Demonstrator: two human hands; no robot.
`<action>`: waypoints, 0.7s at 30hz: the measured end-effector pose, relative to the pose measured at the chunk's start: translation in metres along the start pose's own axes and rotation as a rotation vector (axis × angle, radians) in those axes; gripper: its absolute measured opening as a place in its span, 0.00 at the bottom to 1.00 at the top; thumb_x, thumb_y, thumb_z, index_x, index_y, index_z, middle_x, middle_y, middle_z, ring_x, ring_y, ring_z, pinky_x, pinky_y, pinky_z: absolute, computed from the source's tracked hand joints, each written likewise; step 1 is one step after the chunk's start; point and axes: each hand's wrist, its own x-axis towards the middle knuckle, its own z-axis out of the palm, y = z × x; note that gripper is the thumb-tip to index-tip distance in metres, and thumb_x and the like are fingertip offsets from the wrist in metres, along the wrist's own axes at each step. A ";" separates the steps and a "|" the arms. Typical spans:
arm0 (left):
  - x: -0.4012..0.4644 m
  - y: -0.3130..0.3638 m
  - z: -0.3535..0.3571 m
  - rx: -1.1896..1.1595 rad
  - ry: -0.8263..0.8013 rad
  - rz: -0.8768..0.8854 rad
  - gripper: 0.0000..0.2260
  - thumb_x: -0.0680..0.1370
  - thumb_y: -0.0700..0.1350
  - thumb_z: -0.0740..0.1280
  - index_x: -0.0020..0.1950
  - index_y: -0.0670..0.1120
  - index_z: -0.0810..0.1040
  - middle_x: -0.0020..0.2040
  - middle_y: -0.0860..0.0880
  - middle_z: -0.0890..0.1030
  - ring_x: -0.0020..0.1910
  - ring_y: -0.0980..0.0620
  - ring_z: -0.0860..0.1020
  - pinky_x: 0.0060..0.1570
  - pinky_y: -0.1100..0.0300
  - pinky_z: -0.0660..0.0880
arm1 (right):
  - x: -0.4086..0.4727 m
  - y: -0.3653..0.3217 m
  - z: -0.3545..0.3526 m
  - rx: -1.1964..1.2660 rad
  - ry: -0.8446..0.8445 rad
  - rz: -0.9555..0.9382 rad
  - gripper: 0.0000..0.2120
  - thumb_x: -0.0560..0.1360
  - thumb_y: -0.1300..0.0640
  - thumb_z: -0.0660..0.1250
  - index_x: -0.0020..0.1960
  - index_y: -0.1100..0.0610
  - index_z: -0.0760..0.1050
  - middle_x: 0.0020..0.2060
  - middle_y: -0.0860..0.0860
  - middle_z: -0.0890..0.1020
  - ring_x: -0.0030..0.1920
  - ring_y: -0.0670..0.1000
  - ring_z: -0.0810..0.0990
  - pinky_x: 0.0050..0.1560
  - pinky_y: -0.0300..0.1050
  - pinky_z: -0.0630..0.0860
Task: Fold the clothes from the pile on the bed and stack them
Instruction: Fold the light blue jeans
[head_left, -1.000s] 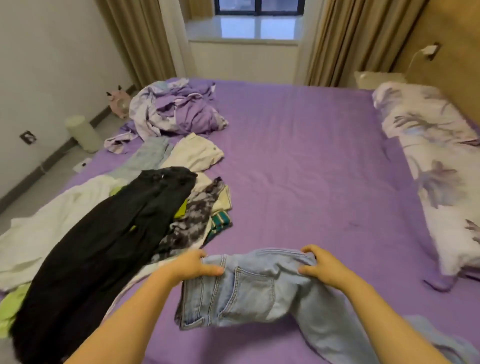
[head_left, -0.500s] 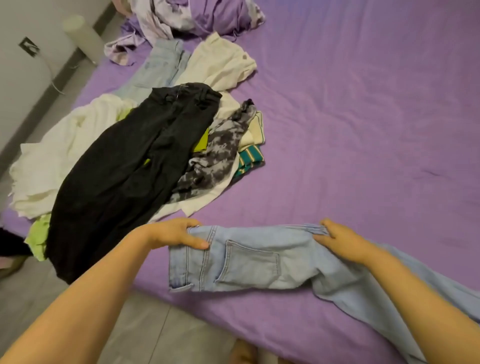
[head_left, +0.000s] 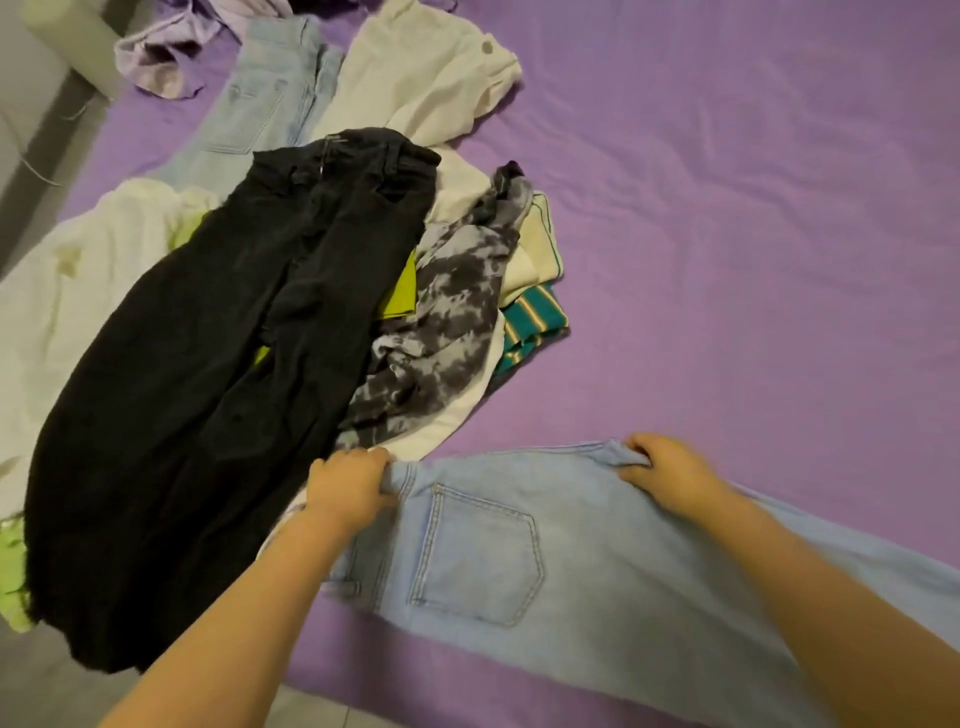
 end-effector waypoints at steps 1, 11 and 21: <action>-0.002 0.004 0.000 0.077 0.036 -0.024 0.22 0.75 0.55 0.67 0.67 0.51 0.68 0.63 0.48 0.74 0.63 0.44 0.71 0.58 0.51 0.67 | 0.003 0.001 0.001 0.004 0.014 0.002 0.07 0.77 0.54 0.66 0.45 0.53 0.68 0.42 0.51 0.75 0.44 0.53 0.73 0.41 0.46 0.65; -0.031 0.198 -0.037 -0.969 -0.115 0.567 0.19 0.78 0.39 0.64 0.70 0.45 0.72 0.59 0.42 0.78 0.53 0.48 0.76 0.57 0.61 0.69 | -0.025 0.025 0.000 -0.025 0.146 0.022 0.15 0.75 0.53 0.68 0.60 0.56 0.75 0.57 0.54 0.79 0.58 0.55 0.75 0.57 0.47 0.70; -0.039 0.270 -0.003 -0.737 0.057 0.548 0.30 0.79 0.39 0.62 0.78 0.49 0.54 0.75 0.41 0.53 0.71 0.43 0.65 0.66 0.58 0.66 | -0.094 0.152 -0.024 -0.268 0.202 0.186 0.28 0.76 0.43 0.65 0.73 0.50 0.63 0.70 0.49 0.68 0.70 0.52 0.65 0.67 0.45 0.63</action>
